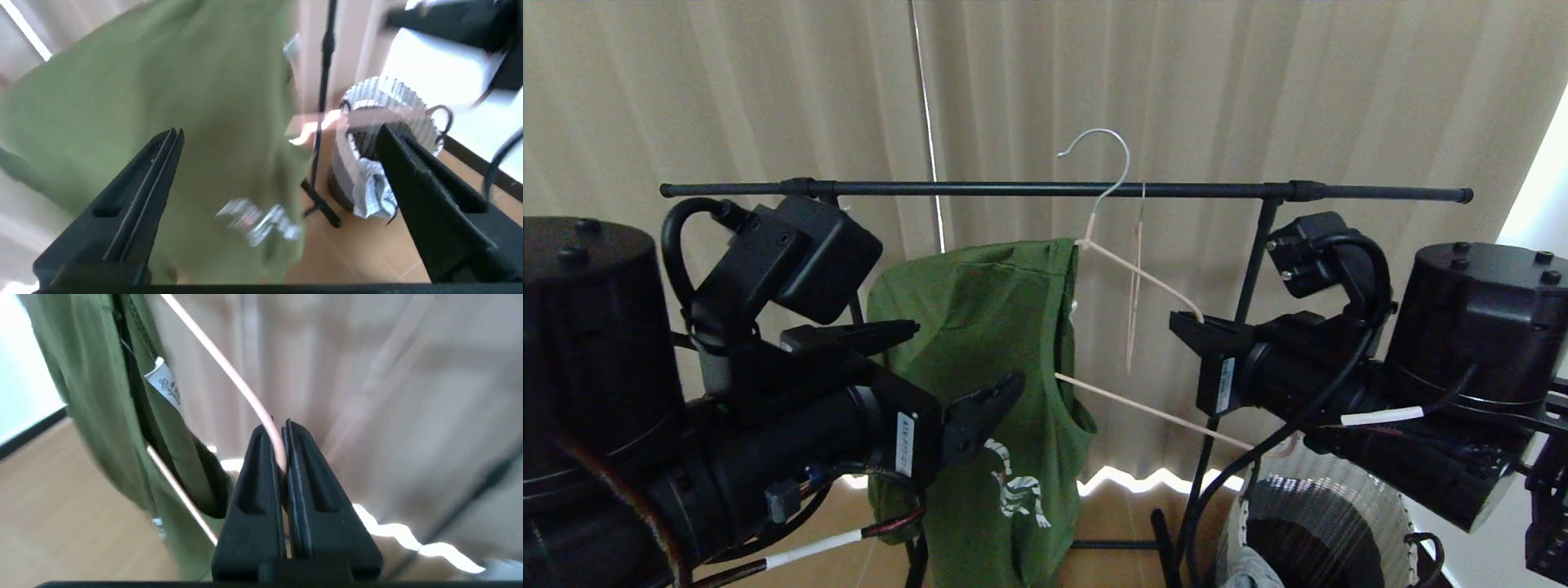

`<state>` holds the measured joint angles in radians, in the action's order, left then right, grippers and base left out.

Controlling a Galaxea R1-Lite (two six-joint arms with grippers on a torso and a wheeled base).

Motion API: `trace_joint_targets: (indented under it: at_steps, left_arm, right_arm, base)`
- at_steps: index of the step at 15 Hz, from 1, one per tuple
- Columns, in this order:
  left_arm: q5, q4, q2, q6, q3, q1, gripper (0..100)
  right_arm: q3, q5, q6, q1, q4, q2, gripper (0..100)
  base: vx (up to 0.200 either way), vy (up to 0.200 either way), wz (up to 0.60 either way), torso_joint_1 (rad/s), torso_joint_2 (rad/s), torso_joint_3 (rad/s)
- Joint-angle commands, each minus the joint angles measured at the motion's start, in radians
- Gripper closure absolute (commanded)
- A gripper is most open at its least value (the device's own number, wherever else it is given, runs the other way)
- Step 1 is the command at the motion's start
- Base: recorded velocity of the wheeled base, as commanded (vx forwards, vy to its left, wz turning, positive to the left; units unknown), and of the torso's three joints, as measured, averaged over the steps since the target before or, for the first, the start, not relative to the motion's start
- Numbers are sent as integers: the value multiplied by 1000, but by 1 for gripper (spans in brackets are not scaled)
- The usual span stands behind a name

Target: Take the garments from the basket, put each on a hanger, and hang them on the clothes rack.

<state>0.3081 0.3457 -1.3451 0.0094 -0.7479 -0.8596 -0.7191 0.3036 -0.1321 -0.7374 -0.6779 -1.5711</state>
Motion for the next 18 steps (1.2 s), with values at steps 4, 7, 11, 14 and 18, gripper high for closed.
trace_joint_targets:
  at_steps: [4, 7, 11, 14, 18]
  left_arm:
    - [2, 4, 86, 54, 48, 53, 0]
    - [-127, 84, 130, 228, 101, 117, 0]
    - [-303, 173, 106, 382, 79, 211, 0]
    - [-394, 176, 40, 544, 33, 214, 0]
    - [-396, 177, -83, 601, -45, 214, 0]
  right_arm:
    - [113, -12, 71, 89, -46, 94, 100]
    - [190, -81, 154, 105, -154, 102, 100]
    - [196, -164, 184, 125, -169, 100, 100]
    - [195, -184, 192, 118, -169, 89, 100]
    - [195, -216, 198, 93, -170, 98, 100]
  base:
    - [0, 0, 0, 0, 0, 0]
    - [0, 0, 0, 0, 0, 0]
    - [0, 0, 0, 0, 0, 0]
    - [0, 0, 0, 0, 0, 0]
    - [0, 0, 0, 0, 0, 0]
